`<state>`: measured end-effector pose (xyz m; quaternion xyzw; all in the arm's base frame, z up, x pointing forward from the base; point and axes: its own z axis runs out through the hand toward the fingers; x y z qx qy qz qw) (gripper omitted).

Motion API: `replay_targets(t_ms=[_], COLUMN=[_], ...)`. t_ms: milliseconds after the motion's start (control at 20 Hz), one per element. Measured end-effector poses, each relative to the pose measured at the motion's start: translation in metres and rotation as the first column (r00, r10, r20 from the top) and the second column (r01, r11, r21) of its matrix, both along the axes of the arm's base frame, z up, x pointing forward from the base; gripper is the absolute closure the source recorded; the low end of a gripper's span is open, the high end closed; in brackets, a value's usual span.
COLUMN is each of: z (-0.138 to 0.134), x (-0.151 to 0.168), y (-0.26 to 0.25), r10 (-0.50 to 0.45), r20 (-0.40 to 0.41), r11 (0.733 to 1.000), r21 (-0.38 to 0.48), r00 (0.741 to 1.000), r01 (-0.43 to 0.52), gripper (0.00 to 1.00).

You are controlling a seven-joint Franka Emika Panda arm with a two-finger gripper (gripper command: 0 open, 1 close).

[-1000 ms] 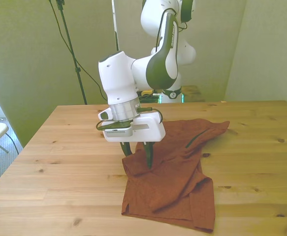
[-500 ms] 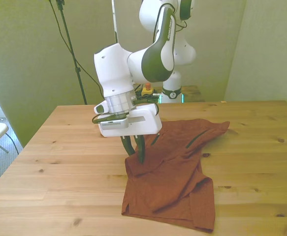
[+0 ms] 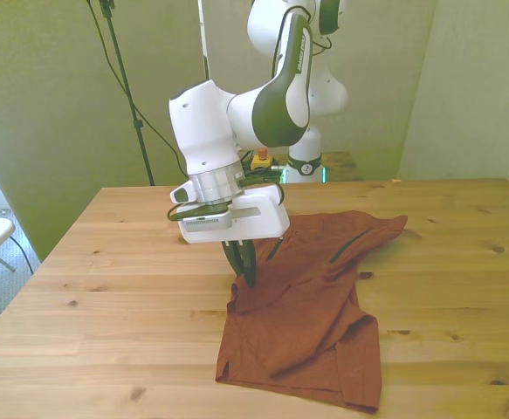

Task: Unfold the shorts

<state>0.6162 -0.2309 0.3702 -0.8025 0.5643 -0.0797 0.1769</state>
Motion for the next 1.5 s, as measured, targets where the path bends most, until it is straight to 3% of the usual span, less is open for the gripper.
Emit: replay_targets(t_ms=[200,350,550,1100,1250,1300,1500], z=[0.021,0.056,0.089,0.083,0.078,0.076,0.071], x=[0.01,0.023,0.045,0.134,0.149,0.152,0.153], y=[0.019,0.075,0.15,0.263,0.3,0.314,0.351], r10=[0.033,0.135,0.246,0.344,0.399,0.423,0.47], r20=[0.041,0.065,0.097,0.104,0.102,0.103,0.095], r11=[0.999,0.987,0.962,0.928,0.909,0.9,0.879], r21=[0.002,0.082,0.1,0.115,0.088,0.072,0.032], r00=[0.999,0.989,0.964,0.933,0.911,0.9,0.877], r01=[-0.033,-0.14,-0.256,-0.355,-0.408,-0.431,-0.475], gripper=[1.0,1.0,1.0,1.0,1.0,0.0,0.0])
